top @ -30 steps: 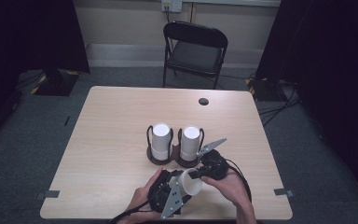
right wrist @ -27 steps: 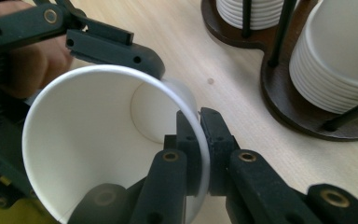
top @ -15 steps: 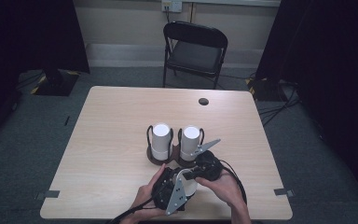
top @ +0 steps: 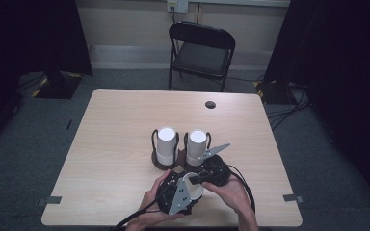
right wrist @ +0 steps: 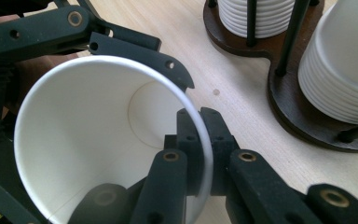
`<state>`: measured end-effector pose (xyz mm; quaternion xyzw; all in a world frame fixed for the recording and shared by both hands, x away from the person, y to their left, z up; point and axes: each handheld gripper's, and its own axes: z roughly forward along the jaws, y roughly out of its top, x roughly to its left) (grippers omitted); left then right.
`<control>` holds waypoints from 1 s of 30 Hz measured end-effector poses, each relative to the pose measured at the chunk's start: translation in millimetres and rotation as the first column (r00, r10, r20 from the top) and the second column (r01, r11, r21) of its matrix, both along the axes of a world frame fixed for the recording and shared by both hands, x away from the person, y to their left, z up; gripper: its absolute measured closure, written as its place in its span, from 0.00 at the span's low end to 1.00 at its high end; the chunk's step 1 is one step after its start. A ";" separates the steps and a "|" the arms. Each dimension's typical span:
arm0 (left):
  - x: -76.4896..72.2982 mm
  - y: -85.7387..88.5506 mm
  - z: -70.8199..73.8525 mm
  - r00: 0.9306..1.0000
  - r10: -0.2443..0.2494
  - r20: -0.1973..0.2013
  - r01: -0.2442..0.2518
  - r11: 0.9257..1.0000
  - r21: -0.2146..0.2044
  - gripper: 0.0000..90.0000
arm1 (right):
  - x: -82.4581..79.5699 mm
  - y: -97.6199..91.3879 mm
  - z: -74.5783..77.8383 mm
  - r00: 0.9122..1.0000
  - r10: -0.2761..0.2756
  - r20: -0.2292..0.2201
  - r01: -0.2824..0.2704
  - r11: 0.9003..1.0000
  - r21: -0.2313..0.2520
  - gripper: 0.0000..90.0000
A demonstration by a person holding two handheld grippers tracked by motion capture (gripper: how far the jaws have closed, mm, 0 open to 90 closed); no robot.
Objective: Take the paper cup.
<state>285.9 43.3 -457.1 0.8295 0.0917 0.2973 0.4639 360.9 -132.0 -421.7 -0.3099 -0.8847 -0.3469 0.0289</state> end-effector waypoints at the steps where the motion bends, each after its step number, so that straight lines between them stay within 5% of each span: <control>1: 0.3 0.2 -0.2 1.000 0.001 -0.004 -0.001 1.000 0.000 0.25 | 0.0 0.0 0.0 1.000 0.000 0.000 0.000 1.000 0.000 0.97; 15: 6.5 7.4 -0.2 0.997 0.029 -0.072 -0.032 0.999 -0.043 0.27 | -4.1 -7.8 0.5 0.999 -0.035 0.011 0.034 0.998 0.051 0.85; 21: 11.2 14.1 0.9 0.994 0.058 -0.094 -0.066 0.994 -0.084 0.27 | -11.5 -12.1 3.6 0.992 -0.074 0.107 0.062 0.992 0.108 0.83; 30: 15.7 19.3 -2.5 0.990 0.077 -0.120 -0.090 0.990 -0.107 0.27 | -14.2 -21.1 1.4 0.979 -0.137 0.152 0.106 0.975 0.198 0.80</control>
